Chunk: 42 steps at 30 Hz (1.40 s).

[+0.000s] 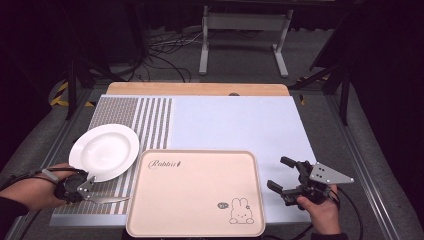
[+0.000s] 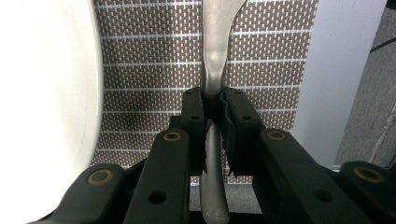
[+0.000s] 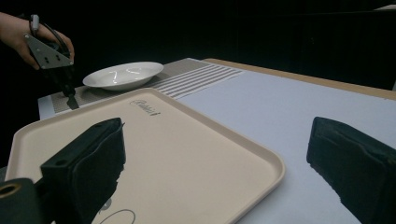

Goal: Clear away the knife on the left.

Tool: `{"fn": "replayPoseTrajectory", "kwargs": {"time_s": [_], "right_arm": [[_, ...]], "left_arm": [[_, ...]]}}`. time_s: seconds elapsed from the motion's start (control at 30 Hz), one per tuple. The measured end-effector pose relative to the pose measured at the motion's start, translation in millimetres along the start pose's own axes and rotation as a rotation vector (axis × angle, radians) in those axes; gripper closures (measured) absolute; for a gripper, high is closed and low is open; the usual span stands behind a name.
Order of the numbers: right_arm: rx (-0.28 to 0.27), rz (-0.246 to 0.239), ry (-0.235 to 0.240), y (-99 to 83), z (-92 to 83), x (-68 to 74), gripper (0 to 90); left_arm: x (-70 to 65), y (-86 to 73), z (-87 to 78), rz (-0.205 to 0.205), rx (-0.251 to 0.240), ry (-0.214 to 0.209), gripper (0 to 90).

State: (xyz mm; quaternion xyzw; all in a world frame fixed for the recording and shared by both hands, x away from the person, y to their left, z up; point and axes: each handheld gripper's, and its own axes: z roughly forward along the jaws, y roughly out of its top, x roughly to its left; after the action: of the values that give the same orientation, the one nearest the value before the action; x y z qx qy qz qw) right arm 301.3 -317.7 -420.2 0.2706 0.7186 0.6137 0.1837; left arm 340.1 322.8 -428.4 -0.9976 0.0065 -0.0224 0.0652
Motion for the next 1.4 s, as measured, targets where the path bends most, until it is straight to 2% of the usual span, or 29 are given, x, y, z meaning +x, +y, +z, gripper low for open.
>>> {"fn": "replayPoseTrajectory", "kwargs": {"time_s": [0.07,0.13,0.23,0.3,0.37,0.4,0.43,0.53,0.57,0.63,0.67,0.7,0.73,0.83,0.87,0.9,0.97,1.0,1.03,1.07,1.1,1.17,1.27,1.4], "right_arm": [[-0.008,0.003,-0.004,-0.2,0.1,-0.3,5.5],[-0.009,0.004,-0.005,-0.3,0.1,-0.5,5.5],[-0.010,0.004,-0.009,-0.6,0.2,-0.9,5.6],[-0.011,0.003,-0.010,-0.5,0.4,-0.9,5.6],[-0.014,0.002,-0.013,-0.5,0.2,-0.9,6.2],[-0.015,0.002,-0.013,-0.4,-0.2,-1.2,6.3],[-0.018,0.007,-0.017,-0.3,-0.5,-1.3,6.3],[-0.026,0.008,-0.020,0.0,-1.2,-2.2,6.5],[-0.026,0.008,-0.020,0.0,-1.2,-2.2,6.5],[-0.026,0.006,-0.019,-0.1,-1.0,-2.2,6.5],[-0.026,0.008,-0.019,0.0,-0.8,-2.2,6.6],[-0.027,0.008,-0.019,0.1,-0.9,-2.3,6.6],[-0.026,0.007,-0.021,0.2,-1.0,-2.4,6.7],[-0.029,0.006,-0.025,0.4,-1.4,-2.8,7.0],[-0.029,0.006,-0.025,0.4,-1.4,-2.8,7.0],[-0.029,0.007,-0.027,0.5,-1.7,-2.8,7.1],[-0.029,0.007,-0.031,0.6,-2.6,-3.2,7.1],[-0.031,0.006,-0.032,0.6,-2.9,-3.5,7.1],[-0.032,0.006,-0.031,0.5,-3.2,-3.7,7.1],[-0.031,0.007,-0.031,0.5,-3.4,-3.9,7.1],[-0.031,0.008,-0.033,0.3,-3.6,-4.1,7.1],[-0.029,0.011,-0.032,0.0,-3.6,-4.0,7.3],[-0.029,0.007,-0.027,0.2,-3.7,-3.8,8.1],[-0.032,0.010,-0.030,0.6,-4.8,-4.1,8.2]], "left_arm": [[-1.8,0.8,0.4,-0.030,0.003,0.007,79.9],[-2.2,1.6,-0.2,-0.038,0.013,0.010,79.9],[-2.4,0.1,-0.7,-0.039,0.003,0.017,79.9],[-4.0,-2.4,-2.9,-0.071,-0.012,0.039,79.9],[-4.8,-3.4,-6.9,-0.122,-0.020,0.019,79.9],[-5.6,-4.1,-10.2,-0.122,-0.028,0.047,79.9],[-5.8,-4.7,-13.8,-0.130,-0.038,0.052,80.0],[-6.2,-7.0,-22.8,-0.153,-0.083,0.058,80.0],[-6.2,-7.0,-22.8,-0.153,-0.083,0.058,80.0],[-6.4,-7.1,-29.6,-0.178,-0.097,0.054,80.0],[-6.5,-6.1,-34.5,-0.217,-0.118,0.051,80.0],[-6.0,-5.3,-37.0,-0.257,-0.117,0.033,80.0],[-6.0,-5.3,-37.0,-0.257,-0.117,0.033,80.0],[-4.7,-2.1,-40.8,-0.333,-0.127,0.040,80.1],[-3.9,-1.4,-42.3,-0.371,-0.133,0.018,80.1],[-3.3,-0.4,-43.8,-0.404,-0.169,0.008,80.1],[-1.5,0.8,-48.0,-0.453,-0.195,-0.025,80.1],[-0.6,1.3,-49.3,-0.466,-0.216,-0.030,80.1],[-0.1,2.1,-51.2,-0.471,-0.216,-0.043,80.1],[0.3,3.6,-53.5,-0.504,-0.224,-0.059,80.0],[1.0,4.5,-55.2,-0.516,-0.222,-0.074,80.1],[2.1,7.3,-57.7,-0.570,-0.240,-0.078,80.0],[4.1,12.7,-62.8,-0.625,-0.252,-0.094,80.1],[3.9,19.0,-68.1,-0.654,-0.304,-0.122,80.1]]}}
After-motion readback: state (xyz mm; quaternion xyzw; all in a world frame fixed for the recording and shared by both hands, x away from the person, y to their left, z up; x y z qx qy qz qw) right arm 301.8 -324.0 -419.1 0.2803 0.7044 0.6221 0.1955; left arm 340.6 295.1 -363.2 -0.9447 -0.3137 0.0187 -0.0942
